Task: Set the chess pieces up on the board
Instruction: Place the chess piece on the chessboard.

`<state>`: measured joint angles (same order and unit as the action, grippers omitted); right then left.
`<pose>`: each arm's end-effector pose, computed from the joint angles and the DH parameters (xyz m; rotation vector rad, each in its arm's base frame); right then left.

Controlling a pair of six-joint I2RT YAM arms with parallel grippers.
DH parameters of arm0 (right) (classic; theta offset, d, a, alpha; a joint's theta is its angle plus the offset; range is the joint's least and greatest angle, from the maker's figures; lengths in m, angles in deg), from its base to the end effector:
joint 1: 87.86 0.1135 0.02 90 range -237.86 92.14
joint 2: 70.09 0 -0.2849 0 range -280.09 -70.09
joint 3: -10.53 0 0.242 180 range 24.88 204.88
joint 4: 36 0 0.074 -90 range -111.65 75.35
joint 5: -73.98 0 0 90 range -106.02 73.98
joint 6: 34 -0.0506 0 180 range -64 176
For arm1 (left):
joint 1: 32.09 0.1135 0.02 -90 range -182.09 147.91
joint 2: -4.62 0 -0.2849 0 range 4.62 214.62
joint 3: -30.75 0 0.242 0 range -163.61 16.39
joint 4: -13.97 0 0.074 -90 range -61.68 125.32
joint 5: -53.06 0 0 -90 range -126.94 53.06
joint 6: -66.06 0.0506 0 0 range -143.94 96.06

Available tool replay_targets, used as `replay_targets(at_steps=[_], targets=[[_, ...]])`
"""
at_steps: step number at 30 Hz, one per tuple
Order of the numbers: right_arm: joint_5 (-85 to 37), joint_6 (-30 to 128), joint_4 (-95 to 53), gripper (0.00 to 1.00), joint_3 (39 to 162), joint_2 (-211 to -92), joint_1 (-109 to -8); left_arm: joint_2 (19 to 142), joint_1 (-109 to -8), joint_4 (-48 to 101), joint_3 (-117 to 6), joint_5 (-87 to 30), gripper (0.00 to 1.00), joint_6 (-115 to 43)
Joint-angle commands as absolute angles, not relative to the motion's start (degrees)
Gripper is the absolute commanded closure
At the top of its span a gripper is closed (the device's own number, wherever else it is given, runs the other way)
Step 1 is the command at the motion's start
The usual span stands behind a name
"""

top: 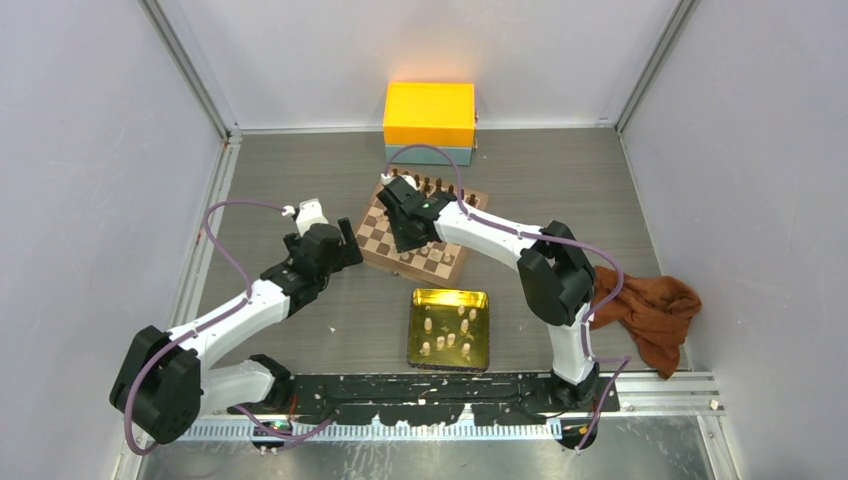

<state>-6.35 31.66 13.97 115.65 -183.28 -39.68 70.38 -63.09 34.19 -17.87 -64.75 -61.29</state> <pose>0.2980 0.3203 0.2363 -0.4722 2.5399 0.2613 0.2082 -0.0975 0.2299 -0.3776 2.1078 -0.1553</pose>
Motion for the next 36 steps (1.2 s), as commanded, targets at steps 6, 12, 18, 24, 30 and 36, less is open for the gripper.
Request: replay_targets(at_steps=[6,12,18,24,30,36], targets=[[-6.43,31.19,13.24,0.99,115.42,-180.56,-39.79,70.09,-62.92,31.91,-17.88,-65.33,0.04,-61.91],[-6.26,31.15,13.33,0.99,115.06,-180.01,-39.78,70.08,-62.94,31.92,-17.81,-65.26,0.04,-62.08],[-6.27,31.04,13.39,0.99,114.78,-179.66,-39.72,69.94,-62.94,32.01,-17.88,-65.17,0.04,-62.17],[-6.10,31.05,13.67,0.99,114.79,-179.32,-39.66,70.02,-62.94,32.01,-18.05,-65.15,0.04,-62.18],[-6.24,31.09,13.84,0.99,114.75,-179.33,-39.62,70.10,-62.94,32.01,-18.23,-65.06,0.04,-62.09],[-6.35,30.97,13.80,0.99,114.53,-179.32,-39.55,70.31,-62.88,31.92,-18.36,-64.99,0.04,-62.11]])
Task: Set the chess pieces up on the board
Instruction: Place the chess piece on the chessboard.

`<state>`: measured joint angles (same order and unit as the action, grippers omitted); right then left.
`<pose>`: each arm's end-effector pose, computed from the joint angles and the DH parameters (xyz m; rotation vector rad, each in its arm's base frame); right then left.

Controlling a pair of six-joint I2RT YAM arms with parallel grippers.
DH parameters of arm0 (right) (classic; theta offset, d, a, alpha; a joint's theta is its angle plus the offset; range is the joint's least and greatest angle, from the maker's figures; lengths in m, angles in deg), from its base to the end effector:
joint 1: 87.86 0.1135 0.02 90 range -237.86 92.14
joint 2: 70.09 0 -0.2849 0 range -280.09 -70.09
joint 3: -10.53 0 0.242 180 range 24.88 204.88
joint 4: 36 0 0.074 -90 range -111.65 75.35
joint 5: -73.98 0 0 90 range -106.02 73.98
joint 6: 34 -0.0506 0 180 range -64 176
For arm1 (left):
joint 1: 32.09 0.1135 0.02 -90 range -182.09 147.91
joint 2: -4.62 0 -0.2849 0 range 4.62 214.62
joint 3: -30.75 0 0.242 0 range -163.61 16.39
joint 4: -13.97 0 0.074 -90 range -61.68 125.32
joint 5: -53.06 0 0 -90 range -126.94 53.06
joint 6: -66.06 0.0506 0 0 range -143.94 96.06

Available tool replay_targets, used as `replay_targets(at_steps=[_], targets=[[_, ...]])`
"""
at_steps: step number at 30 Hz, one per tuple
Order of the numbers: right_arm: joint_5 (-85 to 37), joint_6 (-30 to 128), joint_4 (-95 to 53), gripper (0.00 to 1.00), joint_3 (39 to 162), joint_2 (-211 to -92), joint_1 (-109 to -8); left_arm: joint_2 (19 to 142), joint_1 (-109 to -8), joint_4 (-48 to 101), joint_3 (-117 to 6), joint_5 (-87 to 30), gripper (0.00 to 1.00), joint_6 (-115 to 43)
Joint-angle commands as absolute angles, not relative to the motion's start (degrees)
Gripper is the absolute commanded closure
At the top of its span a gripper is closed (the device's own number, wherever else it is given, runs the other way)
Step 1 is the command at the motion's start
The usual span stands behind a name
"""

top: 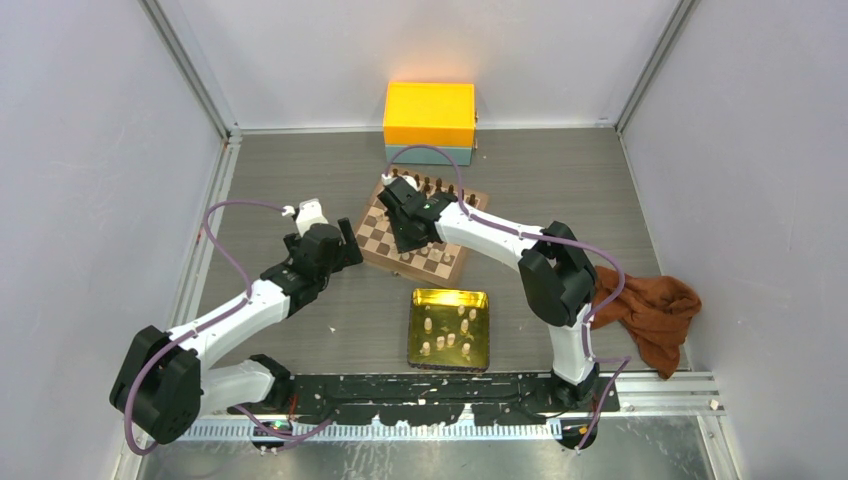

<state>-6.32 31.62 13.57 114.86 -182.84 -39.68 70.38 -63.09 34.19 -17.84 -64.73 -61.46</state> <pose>0.2966 0.3187 0.2358 -0.4709 2.5392 0.2616 0.2081 -0.0975 0.2297 -0.3805 2.1079 -0.1570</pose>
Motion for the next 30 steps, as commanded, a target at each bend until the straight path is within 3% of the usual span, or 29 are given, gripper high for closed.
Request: replay_targets(at_steps=[1,6,11,30], targets=[[-6.39,30.95,13.85,0.97,114.53,-179.33,-39.53,70.42,-62.93,31.92,-18.44,-64.91,0.04,-62.09],[-6.57,31.03,13.88,0.81,114.36,-179.45,-39.50,70.94,-62.89,32.30,-18.91,-65.00,0.03,-62.09],[-6.40,31.21,13.73,0.71,114.36,-179.18,-39.36,70.98,-62.91,32.36,-18.88,-65.09,0.03,-62.16],[-5.98,32.07,14.78,0.64,116.23,-177.53,-38.63,70.14,-62.92,33.28,-19.01,-65.39,0.03,-62.27]])
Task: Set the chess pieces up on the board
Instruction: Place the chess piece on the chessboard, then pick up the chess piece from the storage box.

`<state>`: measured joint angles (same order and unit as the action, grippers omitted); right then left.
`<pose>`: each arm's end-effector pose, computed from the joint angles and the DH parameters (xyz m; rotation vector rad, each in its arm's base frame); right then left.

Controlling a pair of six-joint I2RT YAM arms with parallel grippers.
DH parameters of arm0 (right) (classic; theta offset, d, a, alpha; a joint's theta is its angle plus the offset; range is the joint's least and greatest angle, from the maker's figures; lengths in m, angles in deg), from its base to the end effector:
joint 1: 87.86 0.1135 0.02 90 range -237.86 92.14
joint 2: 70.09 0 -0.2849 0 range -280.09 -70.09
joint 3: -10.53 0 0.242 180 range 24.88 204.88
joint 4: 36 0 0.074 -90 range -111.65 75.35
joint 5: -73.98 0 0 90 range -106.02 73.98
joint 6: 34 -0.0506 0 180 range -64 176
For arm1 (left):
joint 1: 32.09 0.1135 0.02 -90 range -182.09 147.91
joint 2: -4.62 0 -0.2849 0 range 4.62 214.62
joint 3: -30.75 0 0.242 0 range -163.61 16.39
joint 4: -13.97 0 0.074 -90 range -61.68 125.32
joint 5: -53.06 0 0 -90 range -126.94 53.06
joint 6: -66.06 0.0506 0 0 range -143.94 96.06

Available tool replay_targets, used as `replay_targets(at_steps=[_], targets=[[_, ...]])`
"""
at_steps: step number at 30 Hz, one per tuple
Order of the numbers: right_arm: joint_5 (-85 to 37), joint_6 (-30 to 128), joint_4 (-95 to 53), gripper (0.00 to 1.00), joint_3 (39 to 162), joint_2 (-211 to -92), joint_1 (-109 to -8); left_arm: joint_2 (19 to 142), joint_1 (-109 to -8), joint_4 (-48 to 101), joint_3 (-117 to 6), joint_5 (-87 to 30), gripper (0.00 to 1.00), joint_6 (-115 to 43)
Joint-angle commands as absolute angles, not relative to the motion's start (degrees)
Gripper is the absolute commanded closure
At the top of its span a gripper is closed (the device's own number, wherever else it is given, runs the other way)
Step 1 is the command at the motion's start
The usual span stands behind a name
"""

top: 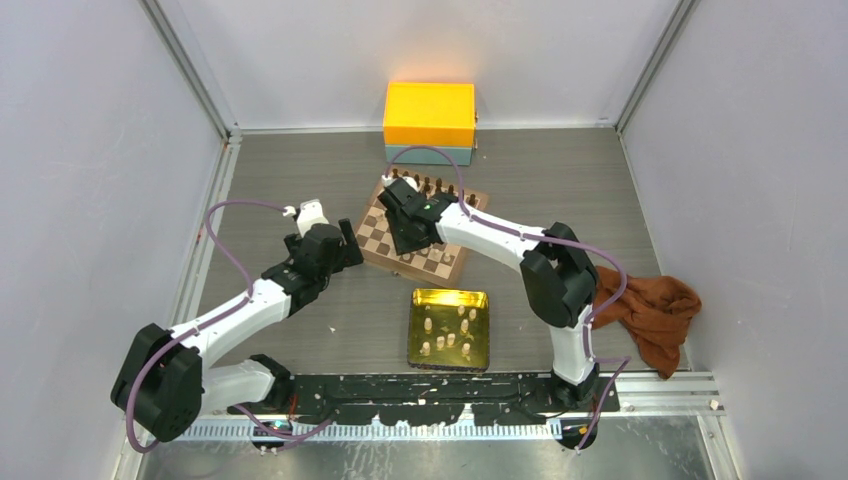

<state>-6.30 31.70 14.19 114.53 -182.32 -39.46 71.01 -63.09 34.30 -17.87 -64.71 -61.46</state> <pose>0.2933 0.3175 0.2371 -0.4795 2.5442 0.2566 0.2091 -0.0982 0.2274 -0.3781 2.1186 -0.1488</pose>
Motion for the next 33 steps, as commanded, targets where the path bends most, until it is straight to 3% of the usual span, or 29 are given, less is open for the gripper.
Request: replay_targets(at_steps=[1,14,33], targets=[[-5.73,32.18,15.05,0.64,116.40,-176.98,-38.48,70.08,-62.94,33.49,-19.07,-65.48,0.03,-62.22],[-0.13,31.55,17.10,0.64,113.09,-167.17,-33.27,66.76,-62.94,36.70,-18.51,-66.25,0.02,-62.44],[11.21,17.91,16.35,0.62,85.92,-143.81,-23.10,62.15,-63.29,40.40,-16.04,-62.56,0.00,-62.04]])
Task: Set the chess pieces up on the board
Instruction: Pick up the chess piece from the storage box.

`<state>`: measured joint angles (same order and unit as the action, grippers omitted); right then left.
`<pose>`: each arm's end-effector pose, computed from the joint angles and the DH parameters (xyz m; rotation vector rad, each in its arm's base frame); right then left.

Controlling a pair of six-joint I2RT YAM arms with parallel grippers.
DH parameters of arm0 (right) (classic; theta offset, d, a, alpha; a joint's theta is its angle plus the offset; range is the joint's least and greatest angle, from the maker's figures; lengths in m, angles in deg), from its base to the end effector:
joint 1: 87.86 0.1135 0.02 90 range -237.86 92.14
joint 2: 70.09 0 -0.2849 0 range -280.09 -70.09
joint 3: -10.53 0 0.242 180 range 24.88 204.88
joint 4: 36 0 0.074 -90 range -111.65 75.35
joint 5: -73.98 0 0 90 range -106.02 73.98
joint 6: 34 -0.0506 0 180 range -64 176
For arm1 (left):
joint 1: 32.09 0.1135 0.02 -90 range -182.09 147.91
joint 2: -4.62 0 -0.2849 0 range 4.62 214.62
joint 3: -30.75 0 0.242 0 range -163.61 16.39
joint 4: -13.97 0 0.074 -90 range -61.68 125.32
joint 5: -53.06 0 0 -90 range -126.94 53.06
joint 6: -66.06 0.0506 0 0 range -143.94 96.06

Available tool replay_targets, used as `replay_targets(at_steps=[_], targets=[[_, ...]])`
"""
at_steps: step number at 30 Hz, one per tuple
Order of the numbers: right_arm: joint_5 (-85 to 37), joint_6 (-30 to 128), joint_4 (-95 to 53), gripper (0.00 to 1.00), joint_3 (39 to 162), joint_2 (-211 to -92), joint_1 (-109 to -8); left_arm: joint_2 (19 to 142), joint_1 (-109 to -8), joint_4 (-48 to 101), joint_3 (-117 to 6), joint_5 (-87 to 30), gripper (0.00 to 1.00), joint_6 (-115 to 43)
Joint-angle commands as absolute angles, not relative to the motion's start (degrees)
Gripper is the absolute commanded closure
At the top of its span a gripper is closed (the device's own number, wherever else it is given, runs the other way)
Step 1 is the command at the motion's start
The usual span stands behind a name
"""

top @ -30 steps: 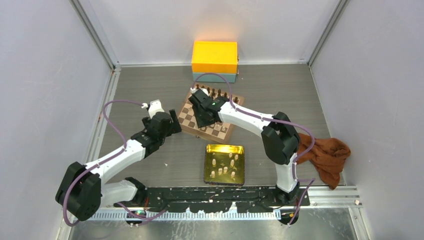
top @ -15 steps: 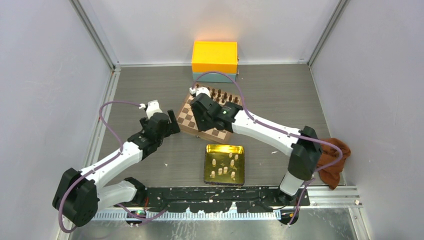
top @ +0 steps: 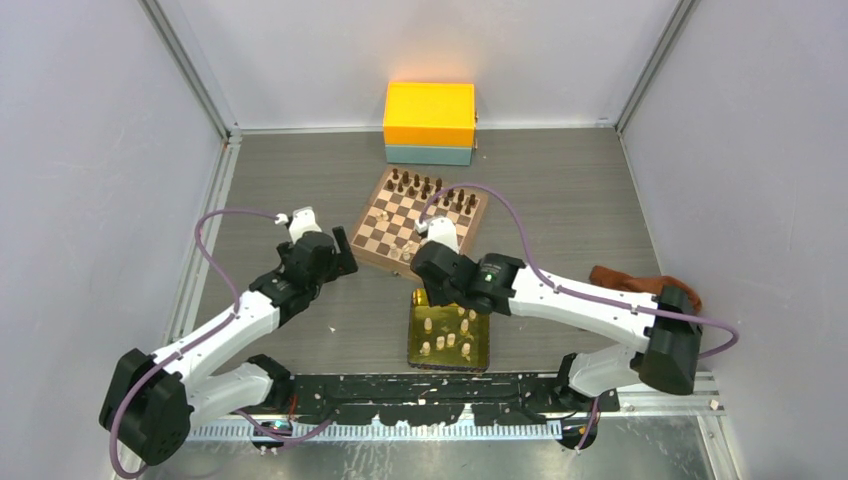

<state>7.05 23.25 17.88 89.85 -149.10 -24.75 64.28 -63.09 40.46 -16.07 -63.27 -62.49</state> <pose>0.1440 0.2401 0.2975 -0.4759 2.3734 0.2597 0.1867 -0.0860 0.2300 -0.3821 2.1461 -0.1688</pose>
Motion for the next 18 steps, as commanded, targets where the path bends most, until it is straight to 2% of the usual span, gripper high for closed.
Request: replay_targets(at_steps=[1,18], targets=[[10.92,17.11,16.09,0.62,84.72,-143.01,-22.96,62.03,-63.29,40.51,-16.16,-62.45,0.00,-61.82],[10.30,12.83,17.70,0.60,82.06,-144.49,-19.25,62.55,-63.46,38.49,-15.30,-60.93,0.02,-62.11]])
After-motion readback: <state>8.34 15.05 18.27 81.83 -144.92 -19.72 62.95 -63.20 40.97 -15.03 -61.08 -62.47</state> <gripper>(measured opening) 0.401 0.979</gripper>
